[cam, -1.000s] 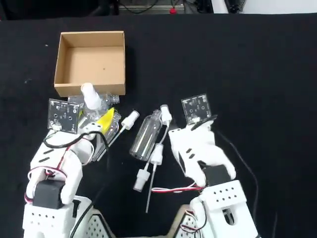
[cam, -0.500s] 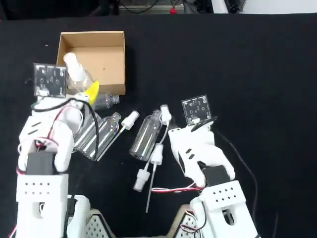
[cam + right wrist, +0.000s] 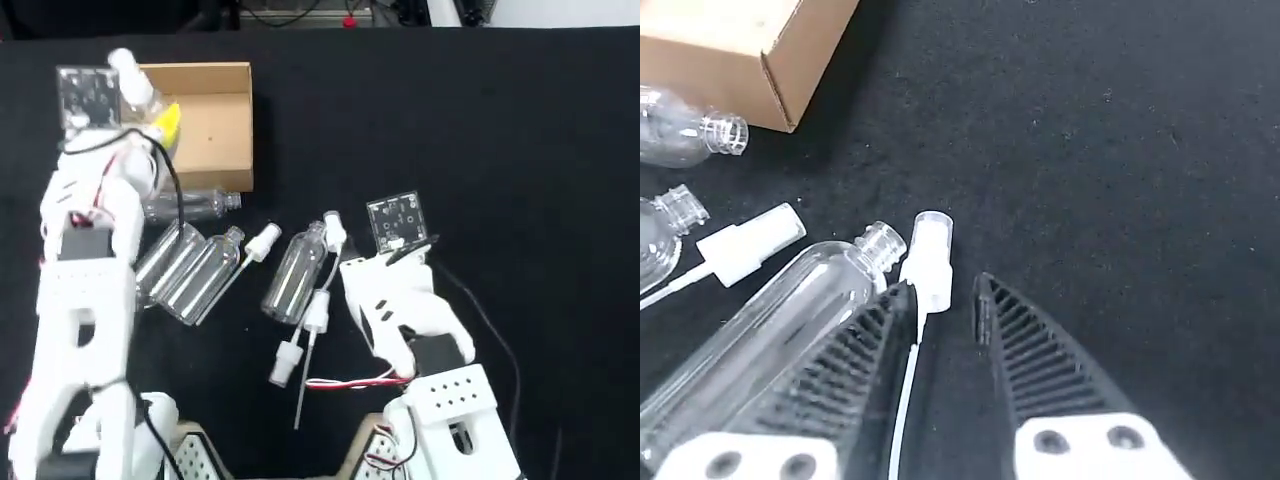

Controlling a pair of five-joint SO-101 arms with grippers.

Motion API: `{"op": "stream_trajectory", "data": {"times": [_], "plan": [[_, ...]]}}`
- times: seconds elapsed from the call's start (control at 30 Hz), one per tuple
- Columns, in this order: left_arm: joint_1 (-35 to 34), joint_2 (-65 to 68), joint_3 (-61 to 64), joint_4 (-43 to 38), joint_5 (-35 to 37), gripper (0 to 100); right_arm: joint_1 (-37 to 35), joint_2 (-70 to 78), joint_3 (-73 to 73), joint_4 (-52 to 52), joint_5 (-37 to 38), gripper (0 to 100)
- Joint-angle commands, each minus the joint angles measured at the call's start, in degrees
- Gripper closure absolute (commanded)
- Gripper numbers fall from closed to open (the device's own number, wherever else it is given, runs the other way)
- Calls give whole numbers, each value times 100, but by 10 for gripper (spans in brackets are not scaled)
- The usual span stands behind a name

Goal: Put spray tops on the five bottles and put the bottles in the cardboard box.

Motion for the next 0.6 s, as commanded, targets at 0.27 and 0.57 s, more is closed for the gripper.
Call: {"op": "stream_trajectory", "data": {"times": [0.27, 0.57], "plan": [[-163, 2699, -2651, -176, 334, 784, 97, -48, 171, -510, -53, 903], [-171, 4097, -3354, -1073, 422, 784, 97, -48, 171, -510, -53, 903]]}}
